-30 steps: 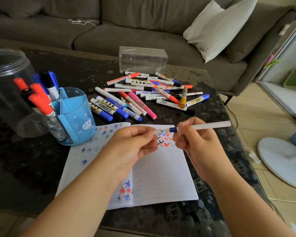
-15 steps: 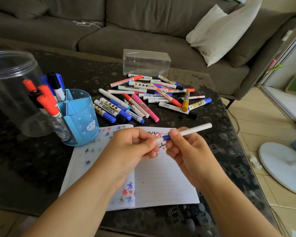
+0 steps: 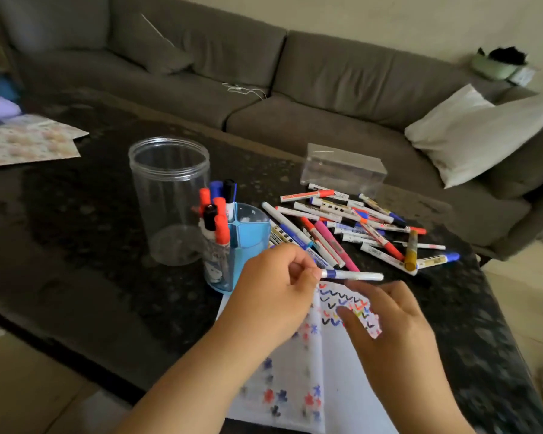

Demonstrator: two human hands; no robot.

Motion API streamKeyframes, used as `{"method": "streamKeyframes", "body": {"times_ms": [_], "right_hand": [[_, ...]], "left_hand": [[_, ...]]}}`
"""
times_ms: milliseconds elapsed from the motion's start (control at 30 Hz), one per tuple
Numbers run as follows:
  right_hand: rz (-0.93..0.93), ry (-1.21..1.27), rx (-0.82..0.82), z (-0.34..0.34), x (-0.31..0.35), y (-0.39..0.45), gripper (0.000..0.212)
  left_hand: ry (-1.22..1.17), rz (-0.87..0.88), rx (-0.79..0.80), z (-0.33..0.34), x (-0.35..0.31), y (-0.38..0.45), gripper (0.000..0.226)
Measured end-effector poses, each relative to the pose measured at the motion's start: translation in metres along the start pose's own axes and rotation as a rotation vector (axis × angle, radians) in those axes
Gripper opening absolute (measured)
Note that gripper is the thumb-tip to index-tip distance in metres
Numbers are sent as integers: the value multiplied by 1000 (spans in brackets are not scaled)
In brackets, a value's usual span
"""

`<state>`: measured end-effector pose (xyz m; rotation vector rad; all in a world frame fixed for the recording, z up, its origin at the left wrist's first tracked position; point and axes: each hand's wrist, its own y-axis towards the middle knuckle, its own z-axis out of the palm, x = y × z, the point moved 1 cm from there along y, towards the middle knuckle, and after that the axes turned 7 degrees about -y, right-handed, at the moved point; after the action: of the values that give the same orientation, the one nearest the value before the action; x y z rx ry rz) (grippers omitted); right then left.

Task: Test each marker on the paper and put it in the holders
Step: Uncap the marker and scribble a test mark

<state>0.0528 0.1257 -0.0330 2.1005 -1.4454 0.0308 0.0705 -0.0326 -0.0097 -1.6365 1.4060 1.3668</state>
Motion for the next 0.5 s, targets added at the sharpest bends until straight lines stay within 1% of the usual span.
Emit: {"method": "streamKeyframes", "body": {"times_ms": [167, 267, 333, 367, 400, 433, 467, 500], "right_hand": [[-149, -46, -3, 9, 31, 19, 34], [-291, -118, 28, 18, 43, 34, 22], [-350, -114, 5, 21, 51, 43, 16], [-348, -78, -31, 19, 55, 48, 12], [-304, -15, -68, 13, 62, 54, 7], [-231, 65, -92, 6, 68, 58, 7], [-154, 157, -90, 2, 75, 63, 11], [-76, 257, -48, -1, 82, 67, 15]], "left_hand": [[116, 84, -19, -26, 0, -4, 13], [130, 81, -39, -39, 2, -5, 13], [115, 58, -101, -48, 6, -4, 10], [110, 46, -140, -52, 9, -4, 14], [120, 34, -177, -57, 13, -3, 18], [146, 23, -210, -62, 17, -3, 21], [177, 13, -238, -66, 20, -3, 22], [209, -1, -257, -70, 24, -3, 23]]}}
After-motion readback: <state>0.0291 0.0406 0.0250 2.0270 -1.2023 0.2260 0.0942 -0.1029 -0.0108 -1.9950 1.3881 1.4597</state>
